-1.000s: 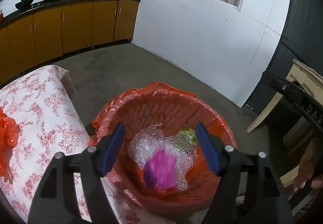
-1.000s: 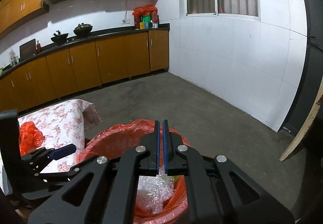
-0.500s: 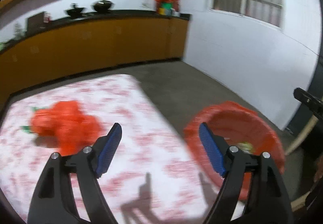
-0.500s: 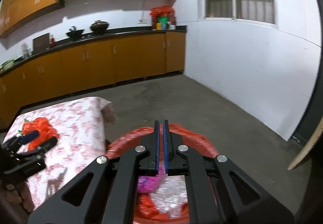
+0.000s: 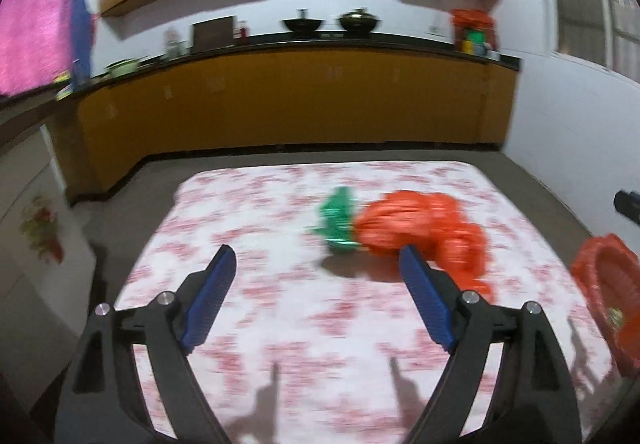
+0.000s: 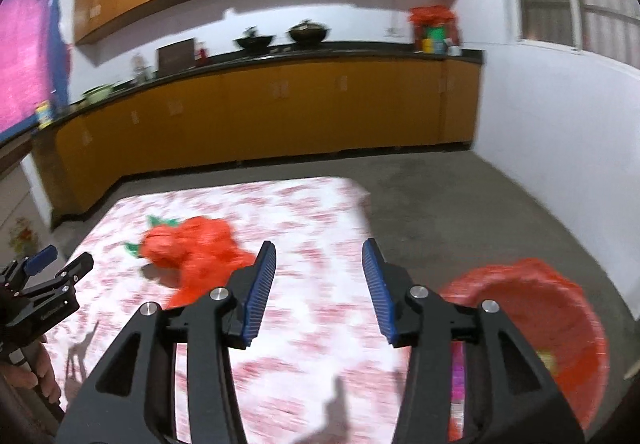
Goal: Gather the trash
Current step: 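Move both open tools back toward the red bags on the table, then grasp a red bag with the right tool while the left tool grasps another red bag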
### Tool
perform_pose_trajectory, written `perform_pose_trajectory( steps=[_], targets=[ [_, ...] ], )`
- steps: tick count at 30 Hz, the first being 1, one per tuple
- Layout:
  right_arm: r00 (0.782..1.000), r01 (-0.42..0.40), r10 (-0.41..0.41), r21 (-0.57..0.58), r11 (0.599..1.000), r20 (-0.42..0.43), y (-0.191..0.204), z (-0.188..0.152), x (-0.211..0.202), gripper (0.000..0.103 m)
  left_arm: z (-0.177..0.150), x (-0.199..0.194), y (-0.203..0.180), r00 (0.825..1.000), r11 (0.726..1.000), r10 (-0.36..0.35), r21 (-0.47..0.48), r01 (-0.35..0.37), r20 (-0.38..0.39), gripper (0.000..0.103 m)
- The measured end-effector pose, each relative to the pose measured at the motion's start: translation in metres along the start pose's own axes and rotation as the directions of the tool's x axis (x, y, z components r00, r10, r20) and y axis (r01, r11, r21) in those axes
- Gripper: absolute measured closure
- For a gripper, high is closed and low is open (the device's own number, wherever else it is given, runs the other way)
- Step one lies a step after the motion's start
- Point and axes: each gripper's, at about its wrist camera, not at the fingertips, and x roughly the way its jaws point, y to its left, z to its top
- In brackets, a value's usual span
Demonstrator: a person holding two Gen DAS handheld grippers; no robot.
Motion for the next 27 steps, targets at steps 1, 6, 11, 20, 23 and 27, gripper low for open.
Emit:
perform_pose_trajectory(
  steps=[1,6,11,20,23,27],
  targets=[
    [1.0,-0.022,0.021,-0.009,1.0,-0.012,0.012,-0.001,0.008,0.056,-0.001,0.001,0.011,1.0,1.0,0.017,-0.016,-0.017,-0.003,0.02],
    [0.995,-0.082,0.08,-0.033,0.996,-0.063,0.05,-0.005,0.037,0.051,-0.006,0.0,0.049,0.997,0.995,0.075,-0.066,-0.075,-0.006,0.02],
    [0.987,-0.101,0.097,-0.022,0.995,-0.129,0.072,-0.009,0.067,0.045,-0.011,0.001,0.071,0.995,0.989,0.1,-0.107,-0.101,-0.015,0.02],
    [0.976,-0.057,0.051,-0.022,0.998,-0.212,0.086,-0.015,0.104,0.042,-0.016,0.01,0.083,0.995,0.986,0.093,-0.137,-0.096,-0.029,0.02],
    [0.971,-0.051,0.046,-0.018,0.999,-0.234,0.088,-0.017,0.112,0.042,-0.017,0.011,0.083,0.996,0.986,0.088,-0.139,-0.091,-0.03,0.02],
    [0.964,-0.04,0.027,-0.044,0.998,-0.264,0.093,-0.02,0.122,0.043,-0.016,0.013,0.079,0.996,0.987,0.079,-0.137,-0.083,-0.031,0.02]
  ],
)
